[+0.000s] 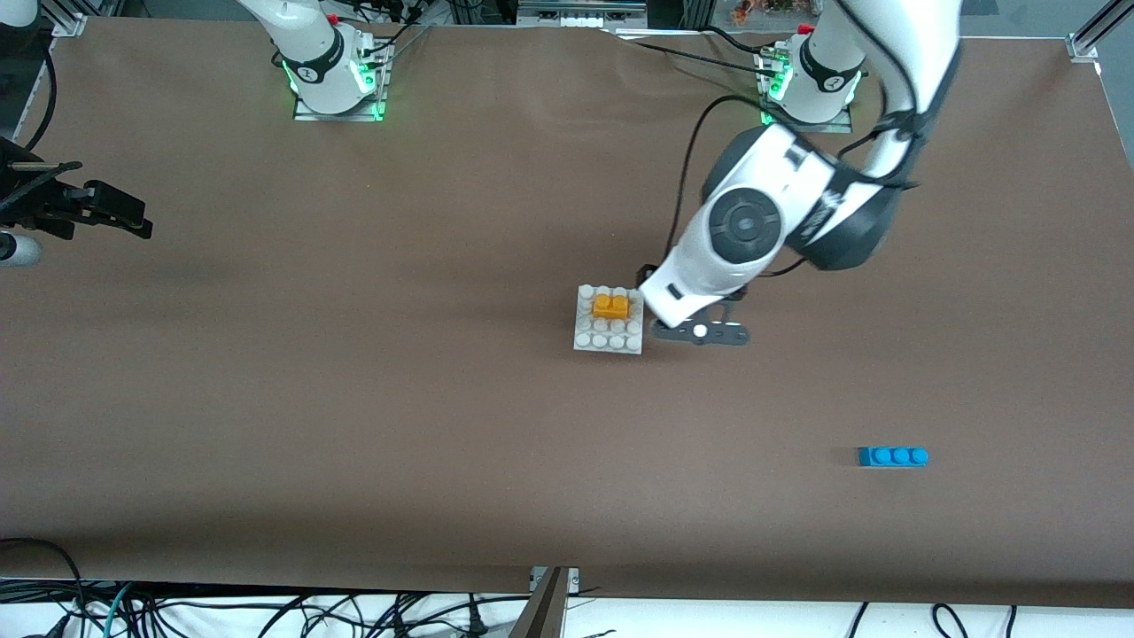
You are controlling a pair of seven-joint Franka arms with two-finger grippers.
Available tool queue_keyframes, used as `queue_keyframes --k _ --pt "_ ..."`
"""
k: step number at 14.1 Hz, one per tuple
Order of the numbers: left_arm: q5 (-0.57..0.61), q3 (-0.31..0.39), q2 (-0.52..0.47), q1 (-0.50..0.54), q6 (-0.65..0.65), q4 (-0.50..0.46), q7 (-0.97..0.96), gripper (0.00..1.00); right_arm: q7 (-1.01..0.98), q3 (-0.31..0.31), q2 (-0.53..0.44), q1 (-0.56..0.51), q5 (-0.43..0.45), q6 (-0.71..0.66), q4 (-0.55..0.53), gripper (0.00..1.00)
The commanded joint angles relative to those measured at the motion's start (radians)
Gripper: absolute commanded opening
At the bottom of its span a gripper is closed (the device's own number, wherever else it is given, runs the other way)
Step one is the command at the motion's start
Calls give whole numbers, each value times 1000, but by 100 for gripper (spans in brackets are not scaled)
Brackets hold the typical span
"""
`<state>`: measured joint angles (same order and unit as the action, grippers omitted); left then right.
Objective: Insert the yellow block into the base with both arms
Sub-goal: 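Open the left gripper and lift it off the block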
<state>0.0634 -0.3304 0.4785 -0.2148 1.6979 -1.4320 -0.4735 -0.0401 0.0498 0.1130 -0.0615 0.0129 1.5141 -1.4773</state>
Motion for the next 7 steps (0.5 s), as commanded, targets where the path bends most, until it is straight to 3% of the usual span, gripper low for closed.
queue_keyframes --k 1,3,5,6,7 --pt "10 -4 -118 57 -116 -24 42 100 11 5 2 -4 5 -2 11 100" --pt "9 -9 -172 113 -181 -22 52 100 11 7 2 -6 7 -2 11 100" --pt "-35 2 -211 173 -222 -13 180 100 11 7 1 -4 9 -3 11 100" --pt "-62 23 -239 195 -227 -22 263 100 9 7 2 -4 9 -3 11 100" --pt "-66 87 -260 193 -237 -30 329 100 9 7 1 -4 9 -3 11 100"
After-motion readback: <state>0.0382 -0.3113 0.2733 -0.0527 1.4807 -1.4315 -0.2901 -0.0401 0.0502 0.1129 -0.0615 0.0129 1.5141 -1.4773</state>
